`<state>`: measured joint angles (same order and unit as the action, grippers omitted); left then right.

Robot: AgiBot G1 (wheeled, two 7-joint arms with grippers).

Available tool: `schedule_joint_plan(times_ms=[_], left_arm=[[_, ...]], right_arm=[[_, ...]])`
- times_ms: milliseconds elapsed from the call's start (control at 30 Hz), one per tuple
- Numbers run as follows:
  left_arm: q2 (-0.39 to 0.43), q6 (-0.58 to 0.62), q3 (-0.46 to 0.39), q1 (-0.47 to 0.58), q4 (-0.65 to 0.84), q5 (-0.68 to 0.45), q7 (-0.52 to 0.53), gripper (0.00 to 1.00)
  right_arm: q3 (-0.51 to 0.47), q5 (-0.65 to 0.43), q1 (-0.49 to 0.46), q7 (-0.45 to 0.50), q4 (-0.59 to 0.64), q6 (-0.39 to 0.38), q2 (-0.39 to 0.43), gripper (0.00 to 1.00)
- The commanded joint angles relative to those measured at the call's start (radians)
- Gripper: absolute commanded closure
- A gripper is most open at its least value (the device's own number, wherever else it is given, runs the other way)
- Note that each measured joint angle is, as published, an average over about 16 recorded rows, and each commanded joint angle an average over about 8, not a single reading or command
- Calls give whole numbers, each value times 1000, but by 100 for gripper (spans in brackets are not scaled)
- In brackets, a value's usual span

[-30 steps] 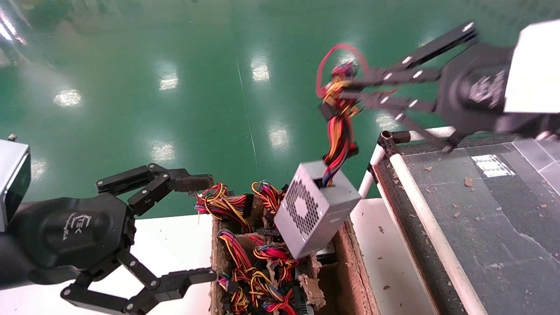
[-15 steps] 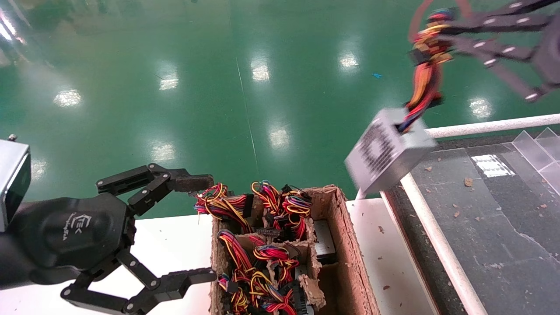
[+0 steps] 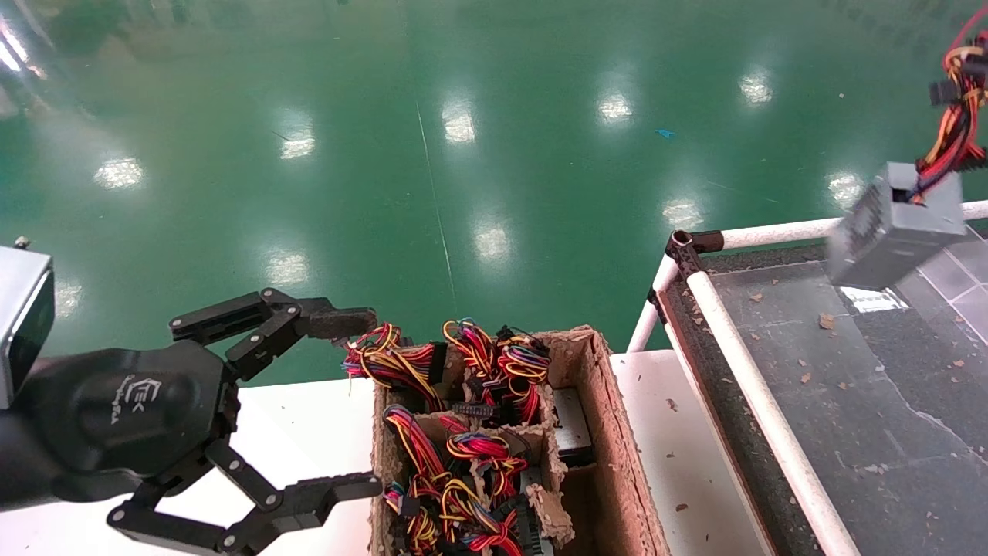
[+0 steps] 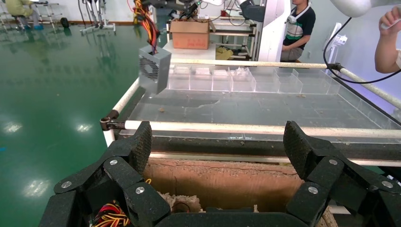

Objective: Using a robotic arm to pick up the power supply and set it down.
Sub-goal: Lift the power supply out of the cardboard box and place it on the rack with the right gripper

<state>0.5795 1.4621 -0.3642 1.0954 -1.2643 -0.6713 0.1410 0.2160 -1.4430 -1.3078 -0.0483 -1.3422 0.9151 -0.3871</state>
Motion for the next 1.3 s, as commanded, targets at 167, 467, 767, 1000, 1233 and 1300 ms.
schedule_joint_plan(times_ms=[167,467,767,1000,1233,1300], left_arm=[[0,0,0,0,0,0,0,0],[0,0,0,0,0,0,0,0],[0,0,0,0,0,0,0,0],[0,0,0,0,0,0,0,0],[0,0,0,0,0,0,0,0],[0,0,0,0,0,0,0,0]], right_arm=[[8,-28,53,22,6,-38,4,100],[33,-46,78,24,7,-58,-42,100],[83,-116,-2,28,43,-49,-131,100],[126,-173,-86,21,94,-27,-205,100],[157,-206,-150,1,146,-10,-270,100],[163,-210,-160,-6,156,-6,-283,100]])
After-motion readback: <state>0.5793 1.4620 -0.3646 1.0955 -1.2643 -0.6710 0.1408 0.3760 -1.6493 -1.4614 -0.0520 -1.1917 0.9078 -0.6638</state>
